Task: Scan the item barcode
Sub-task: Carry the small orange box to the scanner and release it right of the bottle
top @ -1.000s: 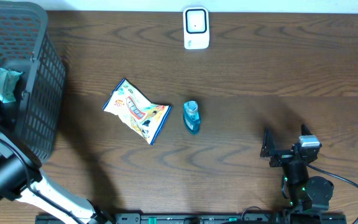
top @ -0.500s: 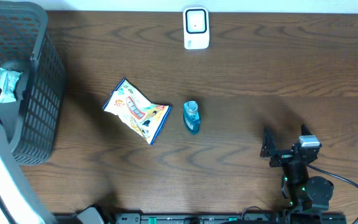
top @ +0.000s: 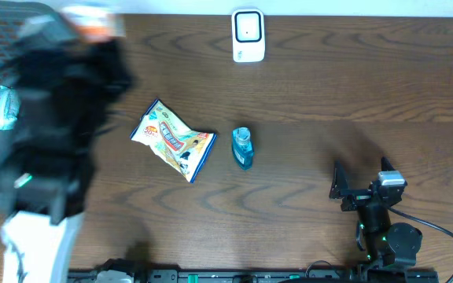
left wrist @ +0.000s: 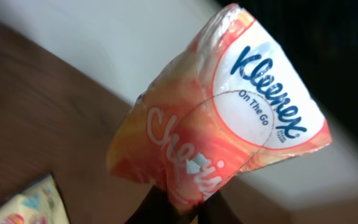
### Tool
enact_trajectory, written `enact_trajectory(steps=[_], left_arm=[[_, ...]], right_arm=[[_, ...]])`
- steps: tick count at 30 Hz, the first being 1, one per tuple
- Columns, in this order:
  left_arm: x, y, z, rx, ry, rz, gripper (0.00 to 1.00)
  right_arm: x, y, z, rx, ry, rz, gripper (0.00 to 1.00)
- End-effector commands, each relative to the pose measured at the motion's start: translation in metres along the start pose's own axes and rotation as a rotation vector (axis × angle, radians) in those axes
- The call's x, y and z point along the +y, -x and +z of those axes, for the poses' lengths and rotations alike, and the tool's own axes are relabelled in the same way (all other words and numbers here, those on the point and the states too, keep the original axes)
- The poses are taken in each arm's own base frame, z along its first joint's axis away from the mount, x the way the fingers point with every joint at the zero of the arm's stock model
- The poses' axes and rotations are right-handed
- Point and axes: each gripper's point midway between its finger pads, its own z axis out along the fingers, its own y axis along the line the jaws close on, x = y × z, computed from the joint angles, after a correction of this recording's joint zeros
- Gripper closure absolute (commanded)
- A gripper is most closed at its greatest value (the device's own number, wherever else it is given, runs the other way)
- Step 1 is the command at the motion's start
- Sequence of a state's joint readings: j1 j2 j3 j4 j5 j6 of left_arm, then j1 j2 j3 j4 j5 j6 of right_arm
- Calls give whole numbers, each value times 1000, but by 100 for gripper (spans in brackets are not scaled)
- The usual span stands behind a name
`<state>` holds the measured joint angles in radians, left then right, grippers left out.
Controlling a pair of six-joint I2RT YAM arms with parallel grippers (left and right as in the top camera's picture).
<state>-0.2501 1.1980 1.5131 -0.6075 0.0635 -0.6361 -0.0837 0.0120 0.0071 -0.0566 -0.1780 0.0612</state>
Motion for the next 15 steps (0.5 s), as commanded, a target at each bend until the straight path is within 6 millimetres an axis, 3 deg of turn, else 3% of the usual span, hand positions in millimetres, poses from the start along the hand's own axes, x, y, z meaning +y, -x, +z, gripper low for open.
enact_trajectory(steps=[1, 5, 10, 15], left_arm=[[-31, -67, 39, 185, -70, 319, 93], [-50, -148, 82, 377, -97, 434, 93], [-42, -252, 129, 597, -56, 524, 93], [-34, -325, 155, 712, -46, 594, 93]], right_arm=[[0, -1, 0, 0, -1, 12, 1], [0, -1, 0, 1, -1, 12, 1], [0, -1, 0, 1, -1, 12, 1], [0, -1, 0, 0, -1, 12, 1]])
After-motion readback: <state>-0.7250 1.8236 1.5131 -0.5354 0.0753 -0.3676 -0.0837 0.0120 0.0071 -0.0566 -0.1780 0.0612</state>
